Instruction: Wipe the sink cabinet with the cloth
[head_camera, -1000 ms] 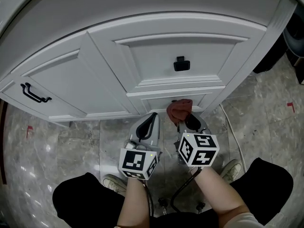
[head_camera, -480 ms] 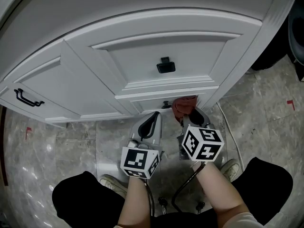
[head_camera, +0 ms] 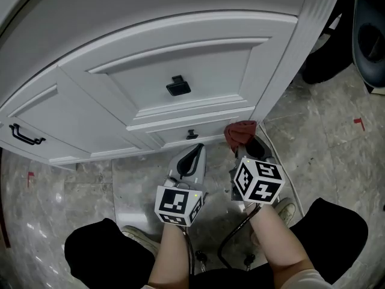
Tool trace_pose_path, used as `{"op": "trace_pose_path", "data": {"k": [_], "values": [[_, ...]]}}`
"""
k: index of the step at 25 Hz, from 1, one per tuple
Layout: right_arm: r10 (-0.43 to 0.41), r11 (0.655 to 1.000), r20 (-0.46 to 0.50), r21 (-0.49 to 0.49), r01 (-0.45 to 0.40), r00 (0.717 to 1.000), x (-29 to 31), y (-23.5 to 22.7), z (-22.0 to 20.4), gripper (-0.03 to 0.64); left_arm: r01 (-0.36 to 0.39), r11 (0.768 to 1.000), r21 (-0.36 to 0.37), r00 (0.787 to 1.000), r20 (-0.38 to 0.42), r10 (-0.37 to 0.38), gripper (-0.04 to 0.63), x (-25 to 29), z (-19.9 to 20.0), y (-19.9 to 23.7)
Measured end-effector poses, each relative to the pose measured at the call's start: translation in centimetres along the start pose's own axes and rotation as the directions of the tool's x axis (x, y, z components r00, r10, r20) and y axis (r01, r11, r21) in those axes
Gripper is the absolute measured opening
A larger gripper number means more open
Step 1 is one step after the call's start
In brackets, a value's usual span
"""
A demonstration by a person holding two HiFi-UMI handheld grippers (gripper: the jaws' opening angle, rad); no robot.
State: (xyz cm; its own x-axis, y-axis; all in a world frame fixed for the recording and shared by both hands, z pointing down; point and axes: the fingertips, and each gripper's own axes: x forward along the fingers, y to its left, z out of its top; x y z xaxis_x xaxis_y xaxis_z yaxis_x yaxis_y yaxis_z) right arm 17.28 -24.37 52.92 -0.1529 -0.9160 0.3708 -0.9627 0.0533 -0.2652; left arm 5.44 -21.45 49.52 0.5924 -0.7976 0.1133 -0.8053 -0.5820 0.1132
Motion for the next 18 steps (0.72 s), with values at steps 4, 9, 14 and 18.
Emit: {"op": "trace_pose_path", "data": {"k": [4,9,14,18], "values": [[-0.033,0.999,-0.015,0.011,0.033,0.999,-0.5,-0.8,-0.6,0.087,-0.006,1.0,-0.014,1.0,-0.03,0.006,0.0,-0.3,-1.5,0.3],[0.066,0.997,-0.091,-0.036,-0.069,0.994,-0.3,4.7,-4.5,0.089,-0.063,0.998,-0.016,0.997,-0.049,0.062,0.0,-2.1,-2.8,2.7],[0.189,0.978,-0.139,-0.065,-0.2,0.972,0.6,11.4,-7.4,0.089,-0.151,0.988,-0.009,0.987,-0.06,0.151,0.0,-5.7,-3.2,6.8],[0.264,0.96,-0.16,-0.051,-0.275,0.951,1.8,16.2,-8.9,0.089,-0.235,0.972,-0.008,0.97,-0.066,0.234,0.0,-9.1,-3.4,10.5]]}}
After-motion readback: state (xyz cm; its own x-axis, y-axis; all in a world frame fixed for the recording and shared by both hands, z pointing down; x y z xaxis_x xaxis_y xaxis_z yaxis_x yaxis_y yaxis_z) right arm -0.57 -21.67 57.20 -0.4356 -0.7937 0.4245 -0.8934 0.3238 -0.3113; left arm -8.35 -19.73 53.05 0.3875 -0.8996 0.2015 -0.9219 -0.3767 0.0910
